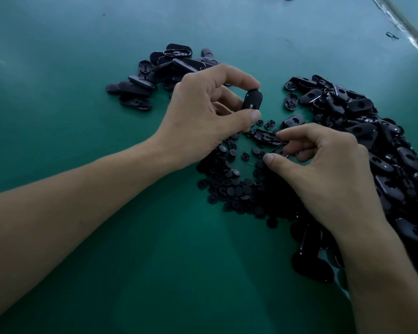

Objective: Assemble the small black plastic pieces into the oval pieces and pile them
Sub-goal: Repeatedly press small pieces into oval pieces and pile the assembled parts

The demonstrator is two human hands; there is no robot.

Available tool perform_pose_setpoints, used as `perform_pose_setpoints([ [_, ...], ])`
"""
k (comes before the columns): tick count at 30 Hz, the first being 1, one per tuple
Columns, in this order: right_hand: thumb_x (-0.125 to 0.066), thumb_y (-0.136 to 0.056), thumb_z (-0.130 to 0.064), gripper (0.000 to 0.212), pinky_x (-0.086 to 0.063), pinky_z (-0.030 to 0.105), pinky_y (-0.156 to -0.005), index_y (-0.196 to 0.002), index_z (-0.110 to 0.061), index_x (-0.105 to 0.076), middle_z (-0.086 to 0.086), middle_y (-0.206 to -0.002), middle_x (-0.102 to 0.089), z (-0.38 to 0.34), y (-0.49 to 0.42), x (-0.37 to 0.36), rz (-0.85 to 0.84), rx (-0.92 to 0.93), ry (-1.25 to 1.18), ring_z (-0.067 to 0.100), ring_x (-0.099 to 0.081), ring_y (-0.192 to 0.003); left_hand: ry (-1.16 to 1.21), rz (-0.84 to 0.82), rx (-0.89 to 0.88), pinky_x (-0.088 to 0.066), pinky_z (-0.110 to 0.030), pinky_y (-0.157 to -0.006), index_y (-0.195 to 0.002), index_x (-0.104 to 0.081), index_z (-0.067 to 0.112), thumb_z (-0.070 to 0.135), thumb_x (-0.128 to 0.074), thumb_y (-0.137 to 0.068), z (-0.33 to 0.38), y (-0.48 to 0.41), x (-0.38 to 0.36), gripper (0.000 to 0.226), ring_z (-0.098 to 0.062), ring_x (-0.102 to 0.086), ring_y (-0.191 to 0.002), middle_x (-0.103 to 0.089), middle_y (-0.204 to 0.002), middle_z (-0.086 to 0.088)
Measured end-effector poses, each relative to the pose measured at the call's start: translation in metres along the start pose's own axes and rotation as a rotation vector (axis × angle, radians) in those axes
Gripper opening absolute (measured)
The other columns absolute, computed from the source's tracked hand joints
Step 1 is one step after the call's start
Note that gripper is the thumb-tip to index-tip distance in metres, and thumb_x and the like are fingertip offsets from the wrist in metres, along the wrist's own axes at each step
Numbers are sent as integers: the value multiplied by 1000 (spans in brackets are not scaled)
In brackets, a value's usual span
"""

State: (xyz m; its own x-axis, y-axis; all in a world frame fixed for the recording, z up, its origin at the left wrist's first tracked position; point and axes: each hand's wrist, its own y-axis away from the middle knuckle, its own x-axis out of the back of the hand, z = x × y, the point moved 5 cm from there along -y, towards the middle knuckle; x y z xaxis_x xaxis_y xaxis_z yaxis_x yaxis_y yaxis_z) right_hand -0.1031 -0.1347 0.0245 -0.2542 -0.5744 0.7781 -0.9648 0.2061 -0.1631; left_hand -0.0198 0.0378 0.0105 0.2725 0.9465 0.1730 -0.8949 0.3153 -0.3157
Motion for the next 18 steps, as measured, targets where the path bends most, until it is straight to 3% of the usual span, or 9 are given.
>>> perform_pose_setpoints([
  [2,-80,-79,-42,36,-38,3,-68,-113,-32,-71,-9,-94,-63,1,0,0,15,2,43,-6,-52,-80,1,1,-3,-62,-41,-76,-107,-65,18,10,-80,-82,0,0,0,30,-17,-74,-69,-75,-79,0],
  [4,-74,-80,-52,44,-34,5,-69,-117,-30,-70,-5,-100,-61,2,0,0,11,-9,76,-2,-51,-84,-4,1,-7,-62,-40,-75,-107,-65,19,10,-80,-82,0,1,0,30,-17,-74,-69,-75,-79,1],
  [7,-69,-77,-62,55,-38,23,-72,-122,-31,-68,-4,-105,-56,4,1,-3,-29,-47,117,12,-52,-99,-6,2,-7,-62,-39,-75,-107,-65,18,9,-80,-82,0,0,0,30,-16,-74,-69,-75,-79,1],
  [9,-71,-76,-60,53,-38,28,-76,-120,-32,-67,-4,-106,-56,4,1,-3,-44,-56,116,16,-52,-104,-6,0,-6,-62,-39,-74,-107,-65,18,9,-80,-83,0,0,0,30,-16,-75,-69,-75,-79,1],
  [14,-78,-76,-53,33,-34,10,-71,-101,-34,-66,-5,-103,-60,4,0,-2,-40,-49,57,4,-52,-90,-10,-1,-9,-62,-38,-75,-108,-65,17,9,-79,-83,1,0,0,30,-16,-74,-69,-75,-80,0],
  [18,-80,-78,-46,33,-33,8,-70,-105,-32,-67,-6,-101,-63,3,0,-1,-13,-49,33,-7,-50,-85,-9,-2,-6,-62,-40,-76,-108,-65,16,8,-79,-83,2,0,0,30,-16,-74,-69,-75,-80,0],
])
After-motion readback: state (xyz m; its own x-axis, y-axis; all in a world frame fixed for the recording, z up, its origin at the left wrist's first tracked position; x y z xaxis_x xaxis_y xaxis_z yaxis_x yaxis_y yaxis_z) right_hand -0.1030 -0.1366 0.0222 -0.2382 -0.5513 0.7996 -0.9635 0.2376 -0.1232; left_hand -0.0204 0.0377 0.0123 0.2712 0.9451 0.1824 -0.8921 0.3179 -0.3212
